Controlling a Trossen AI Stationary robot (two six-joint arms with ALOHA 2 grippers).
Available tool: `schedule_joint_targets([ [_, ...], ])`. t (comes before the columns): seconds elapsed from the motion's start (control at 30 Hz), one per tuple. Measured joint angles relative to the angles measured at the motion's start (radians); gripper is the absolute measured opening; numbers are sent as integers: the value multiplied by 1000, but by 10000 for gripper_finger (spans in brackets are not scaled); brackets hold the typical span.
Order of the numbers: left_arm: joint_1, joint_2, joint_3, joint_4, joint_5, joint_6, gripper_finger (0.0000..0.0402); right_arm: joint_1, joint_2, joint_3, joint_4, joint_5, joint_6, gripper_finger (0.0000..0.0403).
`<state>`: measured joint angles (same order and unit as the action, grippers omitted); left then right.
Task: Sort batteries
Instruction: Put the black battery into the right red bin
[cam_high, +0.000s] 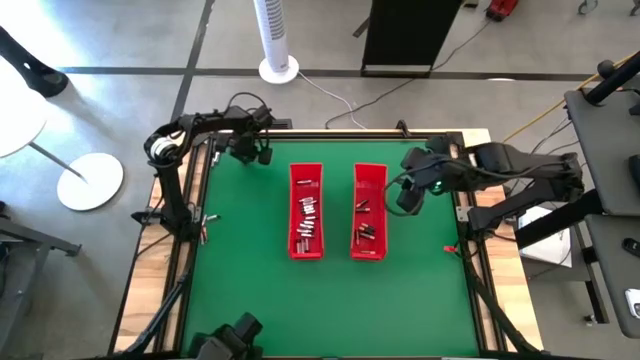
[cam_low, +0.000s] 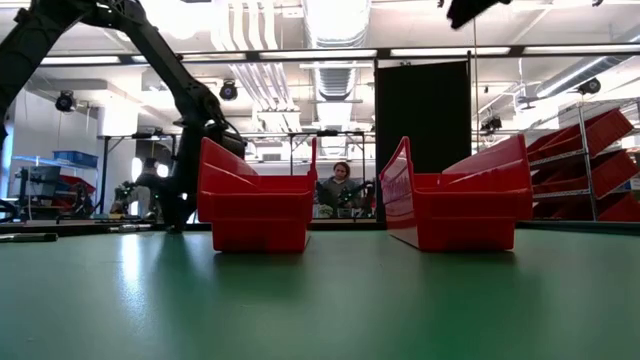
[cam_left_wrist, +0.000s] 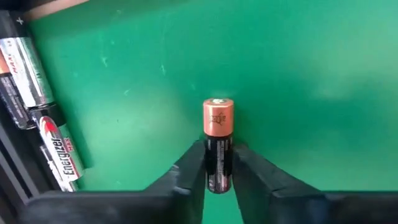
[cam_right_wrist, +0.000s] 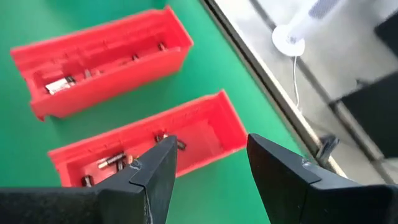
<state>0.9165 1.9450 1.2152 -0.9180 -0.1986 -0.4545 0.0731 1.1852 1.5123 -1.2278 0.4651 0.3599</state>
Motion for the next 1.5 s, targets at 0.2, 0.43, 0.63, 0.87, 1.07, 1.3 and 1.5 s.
schedule_joint_targets([
  [0.2, -45, -18, -2, 30, -18, 23, 21, 0, -54, 49, 5, 40, -115, 189],
  [0.43, -234, -237, -2, 9, 21, 121, 21, 1, -149, 32, 24, 5, -152, 189],
  [0.63, -490, -513, -3, 73, -35, 51, 21, 1, -179, 3, 251, -146, -168, 189],
  [0.87, -817, -698, -6, 433, -265, 66, 22, 1, -74, -91, 665, -242, -360, 189],
  [1.07, -1085, -677, 31, 749, -449, 125, 22, 26, 67, -90, 954, -286, -297, 191],
  [1.3, -1234, -567, 183, 773, -513, 236, 22, 68, 93, -25, 1132, -294, -308, 216],
  [1.5, -1282, -413, 398, 762, -481, 421, 22, 94, 109, -11, 1198, -399, -276, 240],
])
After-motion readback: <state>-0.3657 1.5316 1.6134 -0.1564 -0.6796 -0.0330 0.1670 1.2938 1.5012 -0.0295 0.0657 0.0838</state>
